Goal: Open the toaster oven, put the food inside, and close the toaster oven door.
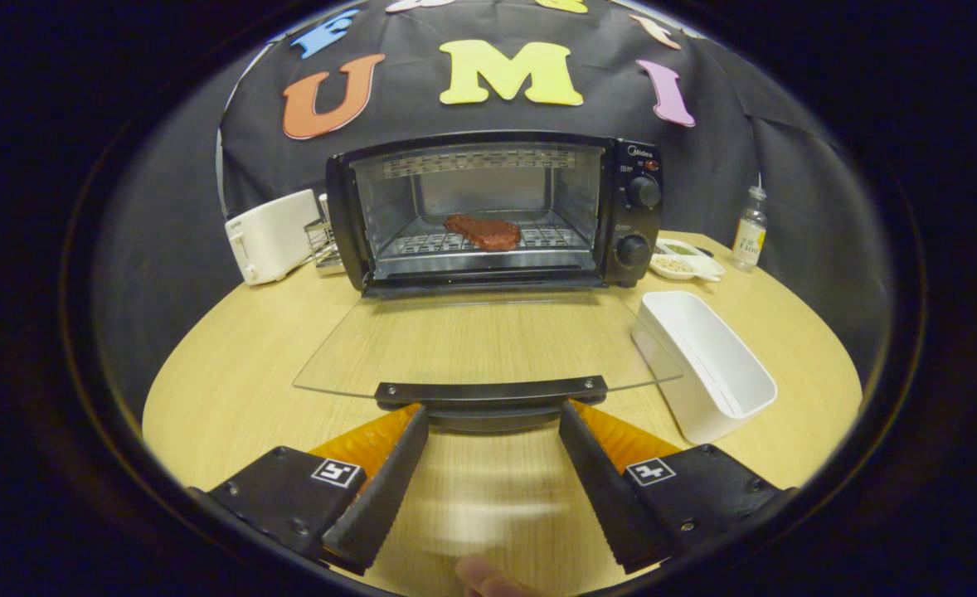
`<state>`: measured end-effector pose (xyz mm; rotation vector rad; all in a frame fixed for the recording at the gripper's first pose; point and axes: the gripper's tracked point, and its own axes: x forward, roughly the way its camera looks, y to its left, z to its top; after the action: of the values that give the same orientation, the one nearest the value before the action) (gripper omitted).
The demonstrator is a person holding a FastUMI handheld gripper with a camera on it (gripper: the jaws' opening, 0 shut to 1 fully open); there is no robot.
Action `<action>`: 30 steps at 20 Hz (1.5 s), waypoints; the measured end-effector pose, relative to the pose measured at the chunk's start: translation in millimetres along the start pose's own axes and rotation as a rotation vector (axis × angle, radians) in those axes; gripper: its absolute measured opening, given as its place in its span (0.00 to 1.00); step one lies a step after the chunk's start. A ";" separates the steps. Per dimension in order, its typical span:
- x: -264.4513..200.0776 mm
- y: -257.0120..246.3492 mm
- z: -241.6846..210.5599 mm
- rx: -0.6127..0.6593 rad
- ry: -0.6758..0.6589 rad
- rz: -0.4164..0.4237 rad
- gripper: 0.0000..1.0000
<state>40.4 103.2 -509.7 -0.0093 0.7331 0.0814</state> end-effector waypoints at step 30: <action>-18.8 14.5 172.2 -0.142 -0.317 0.011 1.00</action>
<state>140.3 122.7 -368.9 -0.1251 0.4094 0.1422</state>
